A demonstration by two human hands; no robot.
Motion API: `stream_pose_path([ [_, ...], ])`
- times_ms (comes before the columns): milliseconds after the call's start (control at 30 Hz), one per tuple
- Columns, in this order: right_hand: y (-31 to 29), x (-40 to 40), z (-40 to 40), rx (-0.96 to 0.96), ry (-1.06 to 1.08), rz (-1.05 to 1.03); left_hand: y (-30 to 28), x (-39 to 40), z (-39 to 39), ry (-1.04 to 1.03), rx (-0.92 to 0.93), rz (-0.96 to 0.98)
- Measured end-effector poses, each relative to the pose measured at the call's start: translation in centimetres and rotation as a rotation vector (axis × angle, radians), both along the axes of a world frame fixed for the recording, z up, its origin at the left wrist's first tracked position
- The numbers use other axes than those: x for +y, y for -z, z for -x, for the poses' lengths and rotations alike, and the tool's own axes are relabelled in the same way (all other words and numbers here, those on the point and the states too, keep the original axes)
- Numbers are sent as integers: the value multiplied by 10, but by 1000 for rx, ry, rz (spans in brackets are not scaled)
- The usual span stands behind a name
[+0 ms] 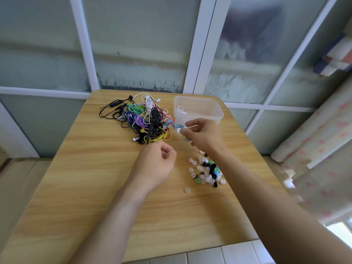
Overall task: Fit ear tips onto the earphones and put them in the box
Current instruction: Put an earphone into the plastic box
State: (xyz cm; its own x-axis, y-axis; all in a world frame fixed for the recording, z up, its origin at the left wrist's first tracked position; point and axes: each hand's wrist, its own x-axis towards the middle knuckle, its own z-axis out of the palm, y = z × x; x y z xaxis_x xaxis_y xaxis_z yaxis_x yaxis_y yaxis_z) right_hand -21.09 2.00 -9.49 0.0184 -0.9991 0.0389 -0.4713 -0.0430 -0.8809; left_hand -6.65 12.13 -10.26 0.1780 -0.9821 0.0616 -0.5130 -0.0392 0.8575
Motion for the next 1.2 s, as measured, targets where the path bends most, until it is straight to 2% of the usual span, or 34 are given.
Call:
stream_pose_path([
  [200, -16, 33, 7, -400, 12, -51, 2, -3, 8, 55, 246, -90],
  [300, -22, 47, 9, -533, 28, -96, -5, 0, 16, 71, 480, -166],
  [367, -24, 59, 10, -599, 25, -115, -12, 2, 19, 98, 711, -213],
  [433, -20, 74, 11, -520, 31, -67, -17, 3, 21, 135, 921, -223],
  [500, -10, 87, 10, -318, 38, 89, -18, 3, 21, 178, 1001, -217],
  [600, 1, 106, 9, -63, -52, 313, -13, 3, 23, 138, 985, -215],
  [700, -1, 122, 14, 2, -213, 371, -6, 6, 26, 36, 919, -229],
  [767, -6, 121, 29, -7, -146, 393, -3, 10, 28, 27, 935, -278],
  [833, -5, 109, 53, -1, 35, 368, -3, 14, 28, 42, 930, -318],
  [900, -1, 94, 80, 112, 114, 277, -3, 17, 26, 59, 907, -338],
  [1000, 10, 81, 110, 327, 94, 114, -8, 20, 21, 118, 866, -338],
  [1133, 15, 71, 116, 453, 6, 24, -10, 25, 19, 196, 621, -329],
  [1200, 15, 69, 112, 490, -46, 0, -9, 28, 20, 254, 571, -325],
])
